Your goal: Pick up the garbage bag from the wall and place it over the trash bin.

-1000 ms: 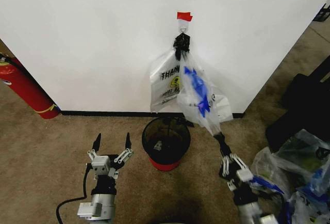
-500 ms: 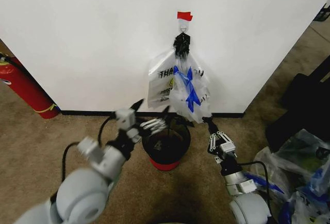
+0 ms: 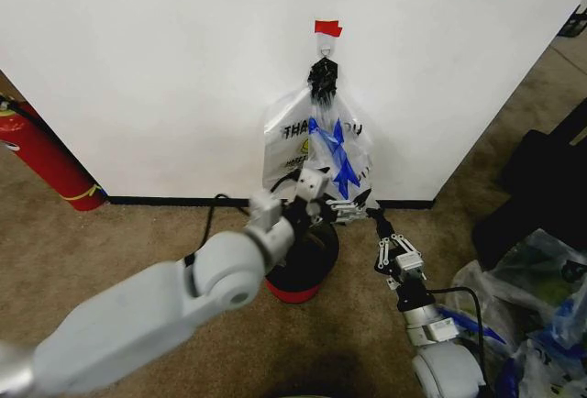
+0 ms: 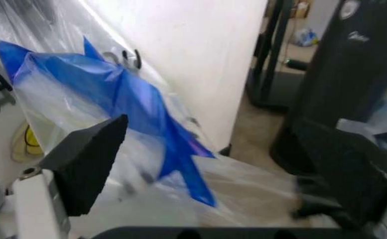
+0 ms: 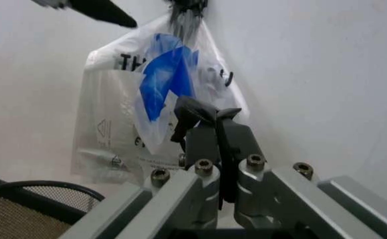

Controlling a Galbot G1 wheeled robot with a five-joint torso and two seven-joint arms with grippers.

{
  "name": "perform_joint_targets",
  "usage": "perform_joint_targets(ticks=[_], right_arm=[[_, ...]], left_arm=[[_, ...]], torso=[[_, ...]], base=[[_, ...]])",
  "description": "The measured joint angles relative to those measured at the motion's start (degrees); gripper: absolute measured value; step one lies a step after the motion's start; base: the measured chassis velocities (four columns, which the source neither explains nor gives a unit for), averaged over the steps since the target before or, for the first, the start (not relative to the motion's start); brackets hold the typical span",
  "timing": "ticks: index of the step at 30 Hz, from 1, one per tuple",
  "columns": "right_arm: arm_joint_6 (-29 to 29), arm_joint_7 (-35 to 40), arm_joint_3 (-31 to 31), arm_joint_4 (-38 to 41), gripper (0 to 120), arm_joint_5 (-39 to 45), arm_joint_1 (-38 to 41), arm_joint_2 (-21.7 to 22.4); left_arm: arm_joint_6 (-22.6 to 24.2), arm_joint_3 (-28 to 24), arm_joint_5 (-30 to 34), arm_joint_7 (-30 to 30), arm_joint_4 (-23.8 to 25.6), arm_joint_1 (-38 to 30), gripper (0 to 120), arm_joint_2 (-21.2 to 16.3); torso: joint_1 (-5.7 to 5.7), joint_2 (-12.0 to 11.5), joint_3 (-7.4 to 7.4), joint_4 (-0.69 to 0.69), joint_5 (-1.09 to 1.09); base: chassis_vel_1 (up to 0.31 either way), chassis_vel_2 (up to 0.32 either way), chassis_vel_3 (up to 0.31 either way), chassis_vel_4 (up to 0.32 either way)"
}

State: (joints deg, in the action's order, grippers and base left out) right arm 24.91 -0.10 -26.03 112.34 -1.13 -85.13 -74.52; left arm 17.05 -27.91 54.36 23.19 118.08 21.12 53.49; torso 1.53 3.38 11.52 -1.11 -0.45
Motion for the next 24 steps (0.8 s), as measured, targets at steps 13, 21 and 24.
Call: perform_joint_targets(ticks=[13,21,24], right_arm=[[0.3,-0.1,-0.1,0.3,0,0.4,-0.1,0.3],[0.0,-0.1,-0.3,1.1,0,1.1,-0.1,1.0],[-0.1,-0.1,-0.6,1.2,0,1.5,-0.2,1.3]], left_arm=[[0.2,-2.1,3.7,1.5,-5.8,-4.3,71,3.5],[-0.1,-2.3,3.5,1.7,-7.3,-4.8,41,3.7],[-0.2,-2.3,2.5,1.7,-7.7,-4.5,29,3.6]], torso=[[0.0,0.0,0.0,0.01,-0.01],[-0.01,0.0,-0.01,0.01,-0.01],[-0.01,0.0,0.0,0.01,-0.02]], base=[[0.0,0.0,0.0,0.0],[0.0,0.0,0.0,0.0],[0.0,0.0,0.0,0.0]])
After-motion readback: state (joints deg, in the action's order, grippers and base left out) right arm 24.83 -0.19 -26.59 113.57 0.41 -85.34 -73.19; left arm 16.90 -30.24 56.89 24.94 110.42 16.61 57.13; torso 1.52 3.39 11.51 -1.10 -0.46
